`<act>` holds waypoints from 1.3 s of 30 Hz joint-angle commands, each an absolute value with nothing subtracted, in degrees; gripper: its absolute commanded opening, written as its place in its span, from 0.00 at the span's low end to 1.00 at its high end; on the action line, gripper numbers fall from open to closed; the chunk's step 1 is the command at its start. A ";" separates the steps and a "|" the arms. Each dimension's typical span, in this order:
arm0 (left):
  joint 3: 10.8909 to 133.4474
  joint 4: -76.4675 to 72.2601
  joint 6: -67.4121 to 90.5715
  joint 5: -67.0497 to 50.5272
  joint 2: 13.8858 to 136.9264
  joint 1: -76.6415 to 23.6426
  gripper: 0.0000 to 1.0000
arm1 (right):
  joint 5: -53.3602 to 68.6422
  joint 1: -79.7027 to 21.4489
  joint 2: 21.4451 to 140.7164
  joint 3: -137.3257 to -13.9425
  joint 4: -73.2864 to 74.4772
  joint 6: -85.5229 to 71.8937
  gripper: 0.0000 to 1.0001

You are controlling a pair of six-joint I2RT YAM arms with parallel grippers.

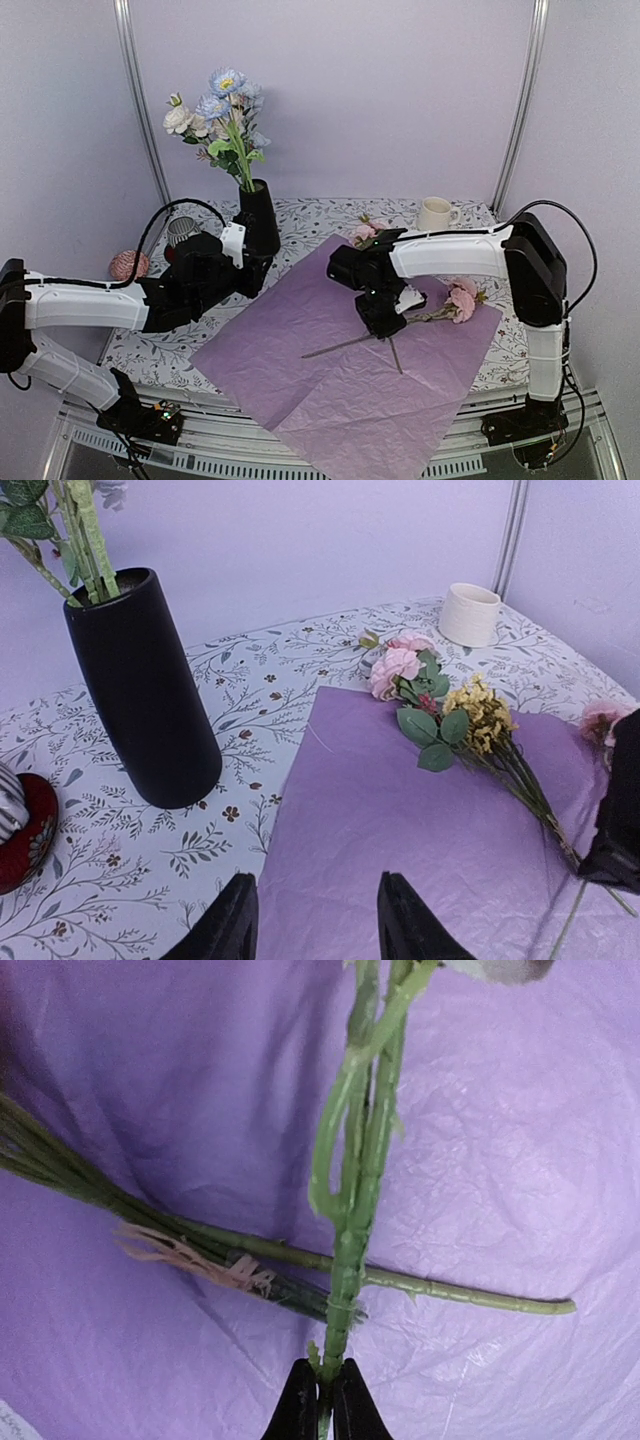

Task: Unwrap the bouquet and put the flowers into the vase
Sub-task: Pick up the fake flower from the flattened wrapping paper.

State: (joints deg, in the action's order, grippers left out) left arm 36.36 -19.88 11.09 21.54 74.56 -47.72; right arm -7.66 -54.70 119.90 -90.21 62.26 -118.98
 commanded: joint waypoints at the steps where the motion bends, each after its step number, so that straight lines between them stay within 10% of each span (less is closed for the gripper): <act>1: 36.42 -20.81 10.33 21.95 75.04 -47.10 0.43 | -15.54 -55.33 109.47 -89.42 68.12 -122.17 0.02; 11: 36.12 -21.21 10.42 20.12 74.61 -47.10 0.44 | -39.55 -58.11 97.19 -89.90 77.27 -108.33 0.02; 17: 35.30 -22.67 10.97 17.01 74.44 -47.11 0.44 | -48.74 -62.21 92.14 -84.71 58.89 -72.80 0.02; 30: 28.40 -32.28 10.70 7.83 67.65 -46.51 0.51 | -19.21 -62.52 64.52 -36.46 -30.50 -5.25 0.02; 39: 27.42 -35.52 12.80 2.13 68.14 -46.15 0.51 | -1.65 -58.58 71.61 -36.39 -39.93 8.34 0.02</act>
State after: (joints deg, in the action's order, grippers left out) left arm 28.91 -31.99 11.64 5.37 68.18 -47.16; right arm -11.49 -59.51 68.03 -35.53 -28.95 -1.13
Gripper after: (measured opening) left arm 0.508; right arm 0.032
